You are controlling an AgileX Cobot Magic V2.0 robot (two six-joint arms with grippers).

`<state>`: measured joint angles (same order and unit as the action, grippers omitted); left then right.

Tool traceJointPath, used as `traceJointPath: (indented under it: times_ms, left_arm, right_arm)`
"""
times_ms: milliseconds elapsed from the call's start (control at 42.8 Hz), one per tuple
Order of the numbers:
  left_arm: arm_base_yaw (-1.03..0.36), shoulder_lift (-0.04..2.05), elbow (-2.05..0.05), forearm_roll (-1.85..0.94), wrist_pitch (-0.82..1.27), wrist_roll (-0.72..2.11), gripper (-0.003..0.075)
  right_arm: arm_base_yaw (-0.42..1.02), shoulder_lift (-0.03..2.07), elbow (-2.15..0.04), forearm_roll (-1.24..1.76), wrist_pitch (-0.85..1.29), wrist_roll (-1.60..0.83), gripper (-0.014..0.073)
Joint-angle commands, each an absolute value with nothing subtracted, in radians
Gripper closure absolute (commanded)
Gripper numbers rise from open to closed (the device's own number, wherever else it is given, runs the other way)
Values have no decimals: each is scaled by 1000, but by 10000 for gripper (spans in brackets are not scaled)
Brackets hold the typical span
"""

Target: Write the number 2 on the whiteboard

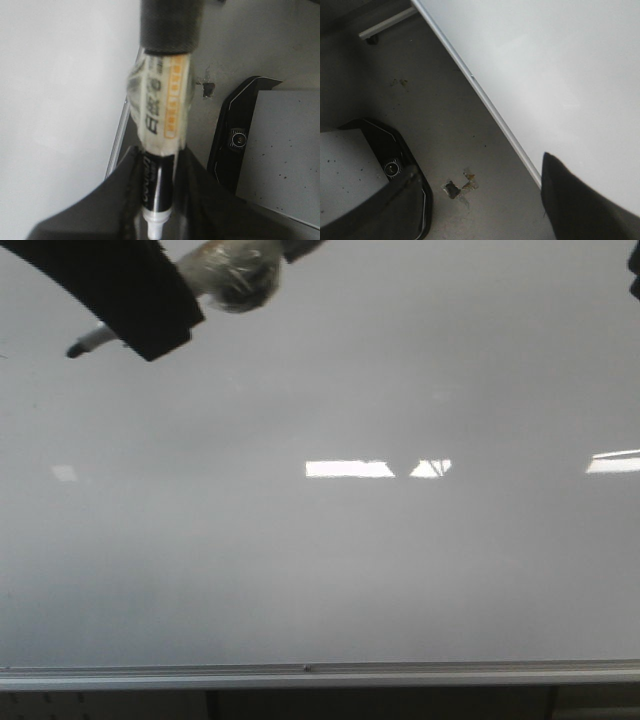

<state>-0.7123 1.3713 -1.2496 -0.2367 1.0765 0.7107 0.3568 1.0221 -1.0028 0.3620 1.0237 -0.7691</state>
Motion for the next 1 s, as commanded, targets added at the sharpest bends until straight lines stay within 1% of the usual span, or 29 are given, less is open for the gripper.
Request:
traceJointPath:
  times_ms: [0, 140, 257, 467, 537, 584, 701, 981]
  left_arm:
    - [-755, 1391, -1315, -262, 1039, 728, 733]
    - [-805, 1451, -1361, -262, 1034, 768, 733]
    - [-843, 1467, -1365, -262, 978, 828, 733]
    - [-865, 1467, -1365, -262, 958, 828, 733]
    - [-865, 1467, -1365, -262, 960, 828, 733]
    - [-865, 1467, -1365, -260, 960, 829, 733]
    - [-865, 1467, -1365, -255, 960, 831, 733]
    - [-865, 1467, -1365, -251, 964, 831, 723]
  right_arm:
    - [408, 1030, -1053, 398, 993, -851, 68]
    - [471, 1059, -1065, 465, 980, -948, 68]
    - [492, 1090, -1066, 553, 966, -1049, 68]
    - [495, 1135, -1066, 596, 917, -1071, 68]
    - [495, 1135, -1066, 596, 915, -1071, 82]
    - [495, 1135, -1066, 596, 915, -1072, 107]
    - [495, 1135, -1066, 596, 915, -1073, 210]
    - [495, 1135, -1066, 596, 915, -1073, 482]
